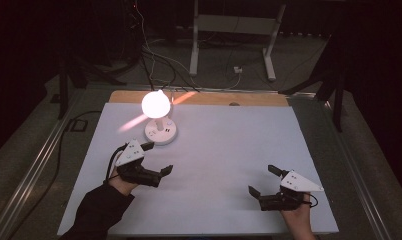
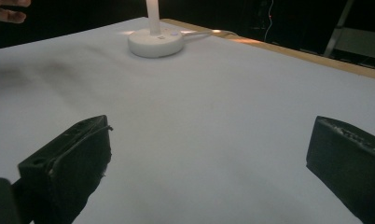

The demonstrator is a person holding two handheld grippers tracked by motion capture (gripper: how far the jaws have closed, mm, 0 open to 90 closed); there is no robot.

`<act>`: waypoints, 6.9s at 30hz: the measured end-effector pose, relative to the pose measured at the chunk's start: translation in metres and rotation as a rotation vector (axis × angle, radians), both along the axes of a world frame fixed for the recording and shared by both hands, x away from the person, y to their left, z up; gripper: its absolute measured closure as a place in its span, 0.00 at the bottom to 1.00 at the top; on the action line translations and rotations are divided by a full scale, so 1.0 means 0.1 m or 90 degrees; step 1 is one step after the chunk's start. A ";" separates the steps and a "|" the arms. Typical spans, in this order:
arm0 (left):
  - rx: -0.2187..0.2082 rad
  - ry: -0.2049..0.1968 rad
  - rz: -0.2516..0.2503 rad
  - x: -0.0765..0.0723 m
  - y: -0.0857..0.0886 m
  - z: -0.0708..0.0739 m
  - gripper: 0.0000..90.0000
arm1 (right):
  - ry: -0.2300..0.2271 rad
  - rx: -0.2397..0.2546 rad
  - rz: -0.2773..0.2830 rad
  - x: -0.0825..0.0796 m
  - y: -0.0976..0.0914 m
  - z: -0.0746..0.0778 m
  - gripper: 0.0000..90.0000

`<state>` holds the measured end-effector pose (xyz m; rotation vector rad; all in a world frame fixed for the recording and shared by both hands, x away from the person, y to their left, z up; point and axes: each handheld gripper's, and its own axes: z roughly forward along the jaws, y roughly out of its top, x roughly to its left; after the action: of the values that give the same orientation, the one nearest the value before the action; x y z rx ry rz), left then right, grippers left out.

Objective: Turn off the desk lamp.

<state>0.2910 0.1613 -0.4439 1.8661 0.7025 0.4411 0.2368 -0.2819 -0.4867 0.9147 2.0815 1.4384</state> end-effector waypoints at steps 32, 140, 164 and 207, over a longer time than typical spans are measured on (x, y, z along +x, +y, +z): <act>-0.020 0.041 0.096 0.58 -0.13 -0.15 0.01 | 0.000 0.000 0.009 0.00 0.01 0.00 0.00; 0.099 0.104 0.197 1.18 -0.08 -0.67 1.00 | 0.004 0.002 0.012 -0.01 -0.01 0.00 0.00; 0.090 0.072 0.208 1.16 -0.07 -0.56 1.00 | 0.011 0.003 0.011 0.00 0.00 -0.02 0.00; 0.113 0.070 0.177 1.11 -0.18 -0.54 1.00 | 0.005 0.001 0.015 -0.01 -0.01 0.00 0.00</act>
<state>0.4023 0.1435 -0.4983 1.9767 1.0328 0.5981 0.2359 -0.2827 -0.4869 0.8996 2.1042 1.4504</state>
